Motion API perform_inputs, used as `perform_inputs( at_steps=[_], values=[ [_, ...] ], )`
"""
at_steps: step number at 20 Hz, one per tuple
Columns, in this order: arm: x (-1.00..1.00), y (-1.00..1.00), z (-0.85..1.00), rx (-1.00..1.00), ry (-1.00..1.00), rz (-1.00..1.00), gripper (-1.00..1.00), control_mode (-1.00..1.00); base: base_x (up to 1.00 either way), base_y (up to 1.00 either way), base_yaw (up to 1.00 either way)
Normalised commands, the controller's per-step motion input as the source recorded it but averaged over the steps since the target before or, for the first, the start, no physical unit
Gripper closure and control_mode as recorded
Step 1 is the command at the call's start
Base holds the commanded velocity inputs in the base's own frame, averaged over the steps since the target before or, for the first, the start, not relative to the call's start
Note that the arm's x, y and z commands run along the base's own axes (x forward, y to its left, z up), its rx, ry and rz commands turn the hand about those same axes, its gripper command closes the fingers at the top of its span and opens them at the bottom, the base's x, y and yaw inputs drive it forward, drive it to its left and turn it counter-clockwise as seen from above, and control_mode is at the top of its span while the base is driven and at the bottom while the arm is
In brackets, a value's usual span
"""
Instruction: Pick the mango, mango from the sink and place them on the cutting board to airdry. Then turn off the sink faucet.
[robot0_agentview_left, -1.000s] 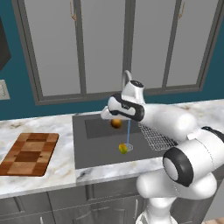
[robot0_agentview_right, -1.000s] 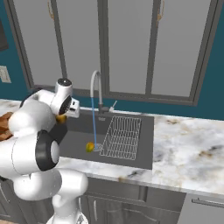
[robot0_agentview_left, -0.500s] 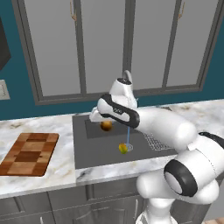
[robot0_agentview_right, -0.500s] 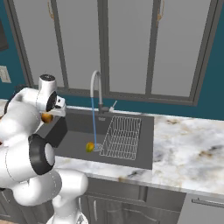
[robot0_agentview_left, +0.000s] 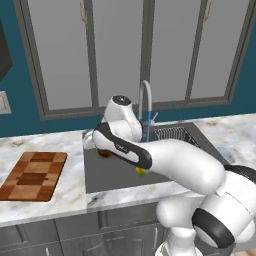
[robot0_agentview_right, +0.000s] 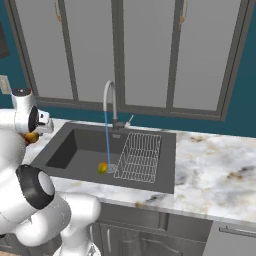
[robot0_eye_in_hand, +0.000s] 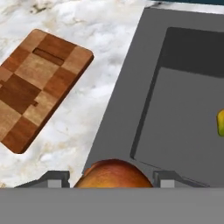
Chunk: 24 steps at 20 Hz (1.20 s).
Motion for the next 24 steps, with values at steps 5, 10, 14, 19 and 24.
perform_inputs(
  at_steps=[5, 10, 14, 19, 24],
  values=[
    [-0.66, 0.18, 0.21, -0.01, -0.14, 0.01, 1.00, -1.00, 0.00, 0.00, 0.00],
    [-0.59, 0.05, 0.21, 0.00, -0.11, 0.01, 1.00, -1.00, 0.00, 0.00, 0.00],
    [-0.45, 0.16, 0.07, 0.00, -0.10, 0.02, 1.00, -1.00, 0.00, 0.00, 0.00],
    [-0.17, 0.30, 0.06, 0.01, -0.05, 0.08, 1.00, -1.00, 0.00, 0.00, 0.00],
    [-0.27, 0.30, 0.11, 0.00, -0.12, 0.10, 1.00, -1.00, 0.00, 0.00, 0.00]
  ],
)
